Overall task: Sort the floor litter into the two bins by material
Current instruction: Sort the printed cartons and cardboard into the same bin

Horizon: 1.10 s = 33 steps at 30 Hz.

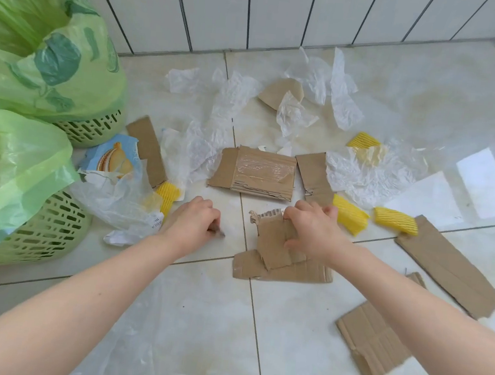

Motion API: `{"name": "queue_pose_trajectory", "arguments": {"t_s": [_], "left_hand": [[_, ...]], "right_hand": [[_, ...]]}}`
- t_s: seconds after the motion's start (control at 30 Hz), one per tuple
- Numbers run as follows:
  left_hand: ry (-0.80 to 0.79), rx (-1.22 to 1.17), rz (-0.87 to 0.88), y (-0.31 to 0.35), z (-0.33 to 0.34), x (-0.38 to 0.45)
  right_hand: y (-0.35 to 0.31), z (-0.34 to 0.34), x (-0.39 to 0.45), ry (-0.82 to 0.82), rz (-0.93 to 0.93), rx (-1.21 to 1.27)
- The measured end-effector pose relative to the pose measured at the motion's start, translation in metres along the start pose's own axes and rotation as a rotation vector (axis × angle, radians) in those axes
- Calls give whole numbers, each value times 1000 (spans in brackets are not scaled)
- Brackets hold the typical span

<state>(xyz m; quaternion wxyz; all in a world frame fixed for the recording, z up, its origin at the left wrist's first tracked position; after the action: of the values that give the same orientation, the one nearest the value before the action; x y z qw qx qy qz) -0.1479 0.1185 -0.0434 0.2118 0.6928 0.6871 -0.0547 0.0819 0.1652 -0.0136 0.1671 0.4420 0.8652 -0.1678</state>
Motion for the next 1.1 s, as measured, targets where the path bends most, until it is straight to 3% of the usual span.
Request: {"name": "queue_pose_trajectory", "arguments": {"t_s": [0.1, 0.23, 0.4, 0.57, 0.7, 0.97, 1.1], "left_hand": [[-24, -175, -65, -1, 0, -2], [-27, -593, -218, 12, -5, -13], [-91, -571, -112, 39, 2, -28], [-96, -396, 10, 68, 14, -28], [-122, -300, 103, 88, 22, -27], [-101, -109, 162, 104, 42, -28], [-69, -109, 115, 104, 44, -26]], "right_hand": [[5, -19, -4, 73, 24, 247], [20, -44, -19, 176, 79, 747], [39, -66, -55, 287, 58, 1011], [62, -44, -97, 210, 155, 891], [73, -15, -125, 129, 250, 1010], [99, 43, -157, -203, 247, 365], [104, 69, -172, -216, 145, 167]]}}
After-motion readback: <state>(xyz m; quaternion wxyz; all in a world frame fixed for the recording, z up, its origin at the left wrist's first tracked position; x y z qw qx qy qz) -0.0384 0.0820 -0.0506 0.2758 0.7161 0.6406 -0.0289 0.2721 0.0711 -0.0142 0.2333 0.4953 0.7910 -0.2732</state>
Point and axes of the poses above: each hand's wrist, its own x-axis towards the middle knuckle, its own z-axis out of the palm, y = z × x, the point moved 2 cm from there along x, towards the middle knuckle, and after that the axes turned 7 degrees about -z, right-handed, at the moved point
